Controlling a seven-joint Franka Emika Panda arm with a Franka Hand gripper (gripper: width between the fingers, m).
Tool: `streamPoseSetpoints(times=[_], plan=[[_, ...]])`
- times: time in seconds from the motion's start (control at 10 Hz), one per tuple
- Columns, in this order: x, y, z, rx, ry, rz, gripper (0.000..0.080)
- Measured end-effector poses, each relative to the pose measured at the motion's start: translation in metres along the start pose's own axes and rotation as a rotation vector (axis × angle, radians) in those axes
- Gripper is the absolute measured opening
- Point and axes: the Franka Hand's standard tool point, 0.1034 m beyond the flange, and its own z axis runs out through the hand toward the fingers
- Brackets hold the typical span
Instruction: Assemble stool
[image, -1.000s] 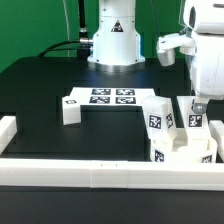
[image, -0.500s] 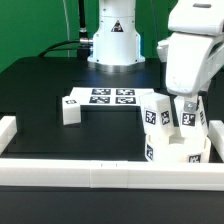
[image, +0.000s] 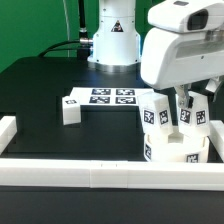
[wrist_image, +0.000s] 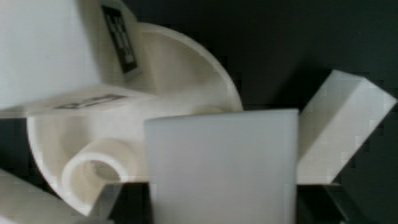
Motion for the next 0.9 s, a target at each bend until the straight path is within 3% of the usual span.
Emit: streamPoseSetpoints(times=[0.7, 0.9], plan=[[0.0013, -0.0020, -0.0006, 0.008, 0.001, 0.470, 0.0341], [0.0009, -0.0060, 0.0012, 0.048, 0.002, 0.637, 0.0341]])
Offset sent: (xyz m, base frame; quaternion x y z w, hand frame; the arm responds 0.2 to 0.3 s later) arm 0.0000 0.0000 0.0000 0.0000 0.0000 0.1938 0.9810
